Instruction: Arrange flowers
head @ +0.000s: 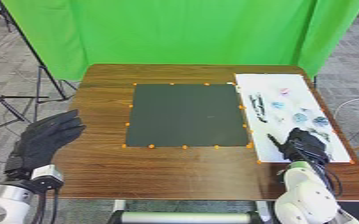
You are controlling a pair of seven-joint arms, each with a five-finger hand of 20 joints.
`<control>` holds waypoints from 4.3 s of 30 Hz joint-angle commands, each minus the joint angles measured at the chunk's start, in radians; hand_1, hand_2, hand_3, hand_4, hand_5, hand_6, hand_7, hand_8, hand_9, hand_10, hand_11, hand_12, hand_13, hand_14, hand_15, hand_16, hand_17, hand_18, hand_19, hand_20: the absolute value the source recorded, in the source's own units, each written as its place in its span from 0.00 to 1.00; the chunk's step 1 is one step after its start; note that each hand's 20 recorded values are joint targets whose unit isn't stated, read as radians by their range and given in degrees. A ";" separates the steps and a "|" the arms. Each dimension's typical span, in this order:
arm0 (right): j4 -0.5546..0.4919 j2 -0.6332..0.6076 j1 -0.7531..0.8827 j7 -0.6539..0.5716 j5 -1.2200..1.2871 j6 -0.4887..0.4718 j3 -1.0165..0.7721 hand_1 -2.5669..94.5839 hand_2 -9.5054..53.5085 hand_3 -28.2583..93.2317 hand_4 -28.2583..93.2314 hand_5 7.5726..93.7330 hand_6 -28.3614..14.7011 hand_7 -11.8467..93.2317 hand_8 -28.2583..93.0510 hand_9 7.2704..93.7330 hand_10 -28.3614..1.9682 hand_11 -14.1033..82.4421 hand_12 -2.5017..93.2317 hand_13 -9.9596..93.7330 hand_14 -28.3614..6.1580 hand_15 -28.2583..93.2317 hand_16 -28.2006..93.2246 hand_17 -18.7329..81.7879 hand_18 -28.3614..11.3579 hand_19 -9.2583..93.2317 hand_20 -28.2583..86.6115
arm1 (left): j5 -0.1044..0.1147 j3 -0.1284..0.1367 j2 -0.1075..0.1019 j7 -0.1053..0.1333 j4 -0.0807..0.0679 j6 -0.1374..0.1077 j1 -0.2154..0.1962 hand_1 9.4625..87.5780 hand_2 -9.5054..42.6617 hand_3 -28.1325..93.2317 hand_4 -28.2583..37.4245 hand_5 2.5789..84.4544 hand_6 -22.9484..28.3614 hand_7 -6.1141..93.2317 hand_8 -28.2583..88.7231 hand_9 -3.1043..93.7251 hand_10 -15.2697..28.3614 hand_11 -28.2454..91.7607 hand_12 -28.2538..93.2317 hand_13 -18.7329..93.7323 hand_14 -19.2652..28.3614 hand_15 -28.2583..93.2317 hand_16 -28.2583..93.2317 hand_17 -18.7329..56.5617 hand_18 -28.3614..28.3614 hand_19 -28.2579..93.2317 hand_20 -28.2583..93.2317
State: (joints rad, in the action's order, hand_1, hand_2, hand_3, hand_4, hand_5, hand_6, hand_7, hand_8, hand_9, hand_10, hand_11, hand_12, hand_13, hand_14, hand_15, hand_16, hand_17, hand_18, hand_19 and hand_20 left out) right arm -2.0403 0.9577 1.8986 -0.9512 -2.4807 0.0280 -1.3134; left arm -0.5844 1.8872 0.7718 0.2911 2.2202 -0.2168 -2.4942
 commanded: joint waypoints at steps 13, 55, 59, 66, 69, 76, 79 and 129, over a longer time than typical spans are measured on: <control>-0.007 -0.035 0.060 -0.027 -0.031 0.093 0.025 0.58 0.00 0.86 0.00 0.94 0.55 0.33 0.41 0.86 0.48 0.74 0.42 0.82 0.43 0.87 0.47 0.51 0.00 0.98 0.53 | 0.001 0.005 0.005 0.009 0.011 -0.017 -0.029 0.22 0.27 0.90 0.21 0.52 0.71 0.18 0.17 0.41 0.85 0.51 0.30 0.39 0.97 0.68 0.14 0.12 0.88 0.70 0.33; -0.032 -0.093 -0.069 -0.022 -0.116 0.221 0.100 0.57 0.00 0.88 0.01 0.95 0.55 0.34 0.41 0.87 0.48 0.74 0.41 0.83 0.44 0.87 0.47 0.51 0.00 0.97 0.54 | 0.000 0.002 0.002 0.012 0.015 -0.028 -0.038 0.22 0.27 0.91 0.21 0.52 0.71 0.19 0.17 0.41 0.85 0.51 0.30 0.39 0.97 0.68 0.14 0.12 0.88 0.70 0.33; -0.031 -0.098 -0.097 -0.021 -0.124 0.233 0.105 0.57 0.00 0.88 0.01 0.95 0.55 0.34 0.41 0.87 0.49 0.74 0.41 0.83 0.45 0.87 0.47 0.51 0.00 0.96 0.54 | -0.004 0.000 0.003 0.007 0.017 -0.027 -0.035 0.23 0.27 0.90 0.21 0.52 0.71 0.19 0.17 0.41 0.85 0.51 0.30 0.39 0.97 0.68 0.14 0.12 0.88 0.70 0.33; -0.035 -0.112 -0.120 -0.014 -0.131 0.248 0.102 0.57 0.00 0.88 0.01 0.95 0.55 0.34 0.41 0.87 0.49 0.74 0.41 0.83 0.45 0.87 0.47 0.51 0.00 0.96 0.54 | -0.003 -0.004 0.002 0.011 0.017 -0.030 -0.036 0.22 0.27 0.91 0.21 0.52 0.71 0.19 0.17 0.41 0.85 0.51 0.30 0.39 0.97 0.68 0.14 0.12 0.88 0.70 0.33; -0.034 -0.115 -0.131 -0.013 -0.134 0.254 0.104 0.57 0.00 0.88 0.01 0.95 0.55 0.34 0.41 0.87 0.49 0.74 0.41 0.83 0.45 0.87 0.47 0.51 0.00 0.96 0.54 | -0.002 -0.003 0.003 0.010 0.018 -0.030 -0.041 0.22 0.27 0.91 0.21 0.52 0.71 0.19 0.17 0.41 0.85 0.51 0.30 0.39 0.97 0.68 0.14 0.12 0.88 0.70 0.33; -0.042 -0.115 -0.188 0.012 -0.122 0.251 0.138 0.57 0.00 0.88 0.01 0.95 0.55 0.34 0.41 0.87 0.49 0.74 0.42 0.83 0.45 0.87 0.47 0.51 0.00 0.96 0.54 | -0.003 0.006 0.006 0.011 0.019 -0.033 -0.045 0.22 0.27 0.91 0.21 0.52 0.71 0.19 0.17 0.41 0.85 0.51 0.30 0.39 0.98 0.68 0.14 0.12 0.88 0.70 0.33; -0.038 -0.112 -0.255 0.031 -0.113 0.236 0.190 0.57 0.00 0.88 0.01 0.95 0.55 0.34 0.41 0.87 0.49 0.74 0.42 0.83 0.45 0.87 0.47 0.51 0.00 0.96 0.54 | -0.002 0.011 0.007 0.011 0.021 -0.035 -0.046 0.22 0.27 0.91 0.21 0.52 0.71 0.19 0.17 0.41 0.84 0.51 0.30 0.39 0.98 0.68 0.14 0.12 0.88 0.70 0.33; 0.418 0.448 -0.625 0.298 -0.173 -0.025 0.627 0.56 0.00 0.88 0.01 0.95 0.55 0.34 0.41 0.87 0.49 0.75 0.41 0.83 0.45 0.87 0.47 0.50 0.00 0.95 0.55 | -0.025 -0.115 0.013 -0.002 -0.048 0.025 0.173 0.22 0.27 0.91 0.21 0.52 0.71 0.18 0.17 0.41 0.85 0.51 0.30 0.39 0.98 0.68 0.14 0.12 0.88 0.70 0.33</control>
State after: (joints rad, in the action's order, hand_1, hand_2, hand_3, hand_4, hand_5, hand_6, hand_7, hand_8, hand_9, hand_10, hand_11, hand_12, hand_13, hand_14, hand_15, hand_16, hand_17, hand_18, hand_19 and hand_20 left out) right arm -1.6485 1.3836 1.2020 -0.6602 -2.6226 0.0524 -0.6653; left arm -0.5943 1.7712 0.7721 0.3065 2.1751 -0.2189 -2.3429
